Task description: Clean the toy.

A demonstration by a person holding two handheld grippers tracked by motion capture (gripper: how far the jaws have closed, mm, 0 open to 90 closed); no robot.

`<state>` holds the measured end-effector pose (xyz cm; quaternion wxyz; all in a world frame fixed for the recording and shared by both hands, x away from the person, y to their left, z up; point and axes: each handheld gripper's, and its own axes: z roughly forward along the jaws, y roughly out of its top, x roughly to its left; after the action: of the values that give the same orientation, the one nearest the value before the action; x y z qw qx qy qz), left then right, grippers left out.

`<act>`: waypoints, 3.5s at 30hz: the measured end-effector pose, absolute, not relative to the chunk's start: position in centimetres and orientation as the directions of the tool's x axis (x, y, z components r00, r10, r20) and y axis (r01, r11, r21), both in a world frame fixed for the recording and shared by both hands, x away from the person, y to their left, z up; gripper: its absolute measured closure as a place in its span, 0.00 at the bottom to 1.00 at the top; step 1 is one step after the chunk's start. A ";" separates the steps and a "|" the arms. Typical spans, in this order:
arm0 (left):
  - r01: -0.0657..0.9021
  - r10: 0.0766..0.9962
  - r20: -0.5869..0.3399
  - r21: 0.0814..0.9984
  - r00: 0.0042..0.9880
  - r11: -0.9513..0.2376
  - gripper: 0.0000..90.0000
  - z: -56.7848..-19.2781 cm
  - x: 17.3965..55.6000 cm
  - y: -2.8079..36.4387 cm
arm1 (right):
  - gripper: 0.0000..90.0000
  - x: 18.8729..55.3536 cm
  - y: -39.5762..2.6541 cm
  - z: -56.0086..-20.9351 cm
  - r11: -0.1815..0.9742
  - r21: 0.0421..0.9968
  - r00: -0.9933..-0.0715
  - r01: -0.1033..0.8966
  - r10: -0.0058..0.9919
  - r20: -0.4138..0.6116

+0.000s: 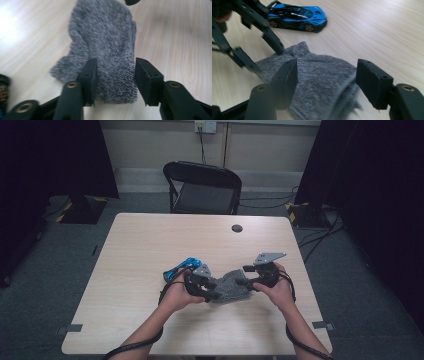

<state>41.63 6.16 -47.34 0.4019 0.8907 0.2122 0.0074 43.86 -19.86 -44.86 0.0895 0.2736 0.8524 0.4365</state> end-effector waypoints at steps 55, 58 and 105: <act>0.530 0.663 -0.029 0.627 0.748 -0.571 0.21 -49.0 49.0 14.1 | 0.42 42.2 -18.1 -50.2 0.533 0.743 -0.800 0.406 0.600 0.007; 0.546 0.673 -0.045 0.625 0.738 -0.558 0.22 -49.2 48.9 14.3 | 0.42 42.2 -18.1 -50.2 0.532 0.743 -0.799 0.408 0.601 0.008; 0.520 0.637 -0.041 0.620 0.769 -0.587 0.32 -46.8 47.1 13.5 | 0.81 42.2 -17.5 -49.6 0.527 0.714 -0.741 0.461 0.671 -0.017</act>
<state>47.11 13.53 -46.80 0.3157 0.8860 0.3266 0.0930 42.21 -17.54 -49.59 0.1465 0.3287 0.8615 0.3583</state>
